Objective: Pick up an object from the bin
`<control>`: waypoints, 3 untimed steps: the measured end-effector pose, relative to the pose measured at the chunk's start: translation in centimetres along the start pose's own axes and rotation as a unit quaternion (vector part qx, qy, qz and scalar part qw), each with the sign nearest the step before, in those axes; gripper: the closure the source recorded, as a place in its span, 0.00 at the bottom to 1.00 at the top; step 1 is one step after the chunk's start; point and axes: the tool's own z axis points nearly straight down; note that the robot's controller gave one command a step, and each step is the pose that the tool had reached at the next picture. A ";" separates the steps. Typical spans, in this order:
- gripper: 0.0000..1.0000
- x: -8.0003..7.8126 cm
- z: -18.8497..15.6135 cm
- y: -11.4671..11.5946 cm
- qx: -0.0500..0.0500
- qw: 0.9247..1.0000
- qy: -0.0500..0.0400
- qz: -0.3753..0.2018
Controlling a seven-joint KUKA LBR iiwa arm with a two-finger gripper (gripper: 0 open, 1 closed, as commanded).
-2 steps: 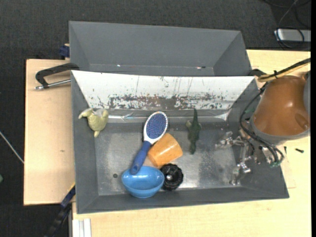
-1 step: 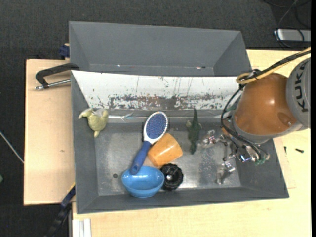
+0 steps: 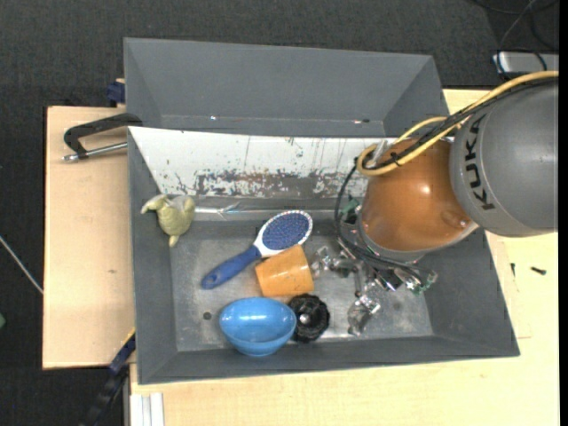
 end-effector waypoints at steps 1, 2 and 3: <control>0.00 -1.7 1.2 3.0 0.002 0.999 -0.002 -0.046; 1.00 -1.6 1.3 3.0 0.002 0.999 0.000 -0.046; 1.00 -2.0 -10.3 2.0 0.005 1.000 -0.006 -0.024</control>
Offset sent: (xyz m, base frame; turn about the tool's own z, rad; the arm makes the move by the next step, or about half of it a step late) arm -0.0053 0.0326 -0.0136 -0.0929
